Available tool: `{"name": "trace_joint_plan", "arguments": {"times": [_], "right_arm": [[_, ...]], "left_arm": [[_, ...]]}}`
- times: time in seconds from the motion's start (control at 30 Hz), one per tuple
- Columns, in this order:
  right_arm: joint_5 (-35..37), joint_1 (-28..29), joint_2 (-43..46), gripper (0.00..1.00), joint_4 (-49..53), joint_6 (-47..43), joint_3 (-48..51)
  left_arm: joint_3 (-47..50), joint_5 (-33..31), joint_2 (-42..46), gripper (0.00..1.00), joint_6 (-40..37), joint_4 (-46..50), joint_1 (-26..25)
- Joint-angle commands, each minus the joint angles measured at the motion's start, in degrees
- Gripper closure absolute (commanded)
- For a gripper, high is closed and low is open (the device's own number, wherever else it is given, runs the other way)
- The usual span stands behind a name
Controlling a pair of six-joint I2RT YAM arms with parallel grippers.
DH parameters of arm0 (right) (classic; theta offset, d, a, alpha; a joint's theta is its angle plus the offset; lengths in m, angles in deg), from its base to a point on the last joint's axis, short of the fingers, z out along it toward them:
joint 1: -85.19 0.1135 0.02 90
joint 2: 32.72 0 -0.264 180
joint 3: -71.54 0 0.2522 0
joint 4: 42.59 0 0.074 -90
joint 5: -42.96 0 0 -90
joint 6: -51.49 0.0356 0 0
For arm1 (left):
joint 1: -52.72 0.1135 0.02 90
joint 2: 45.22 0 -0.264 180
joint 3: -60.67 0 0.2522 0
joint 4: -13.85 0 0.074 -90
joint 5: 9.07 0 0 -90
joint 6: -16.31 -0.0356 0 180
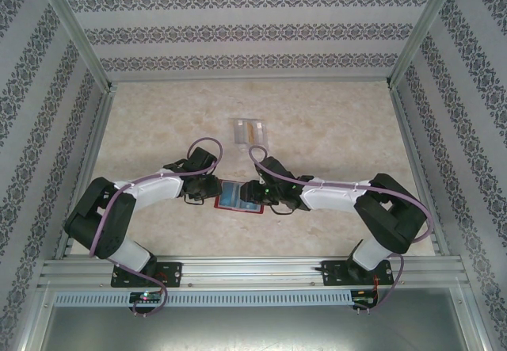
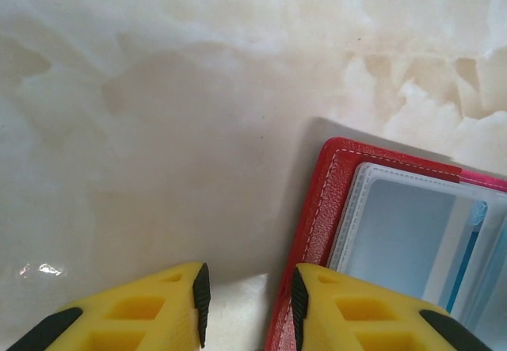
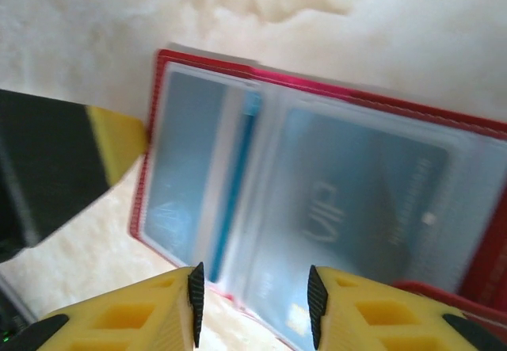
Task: Put the credit cards into the card holder
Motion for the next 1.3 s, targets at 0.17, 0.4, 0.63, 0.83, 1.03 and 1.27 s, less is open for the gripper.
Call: {"name": "trace_joint_plan", "arguments": {"times": [0.17, 0.4, 0.63, 0.83, 1.03, 1.27], "right_arm": [[5.47, 2.08, 1.06, 0.57, 7.73, 4.81, 0.37], [6.25, 2.66, -0.41, 0.56, 9.16, 6.11, -0.96], [6.36, 3.01, -1.47, 0.55, 8.32, 6.33, -1.32], [3.78, 3.21, -4.95, 0.56, 4.89, 5.90, -3.67], [1.28, 3.08, -6.41, 0.55, 1.10, 3.83, -5.53], [2.47, 2.53, -3.86, 0.54, 5.60, 4.39, -7.03]], "left_arm": [[0.98, 2.32, 0.01, 0.61, -1.03, -2.63, -0.41], [1.34, 3.08, -0.98, 0.61, -0.57, -3.42, -0.40], [1.77, 3.40, -1.55, 0.60, -0.09, -4.33, -0.40], [1.65, 4.52, -2.80, 0.60, 0.33, -5.56, -0.43], [2.48, 5.59, -3.67, 0.60, 1.25, -7.61, -0.40], [1.33, 3.35, -2.68, 0.60, 1.17, -4.21, -0.34]]}}
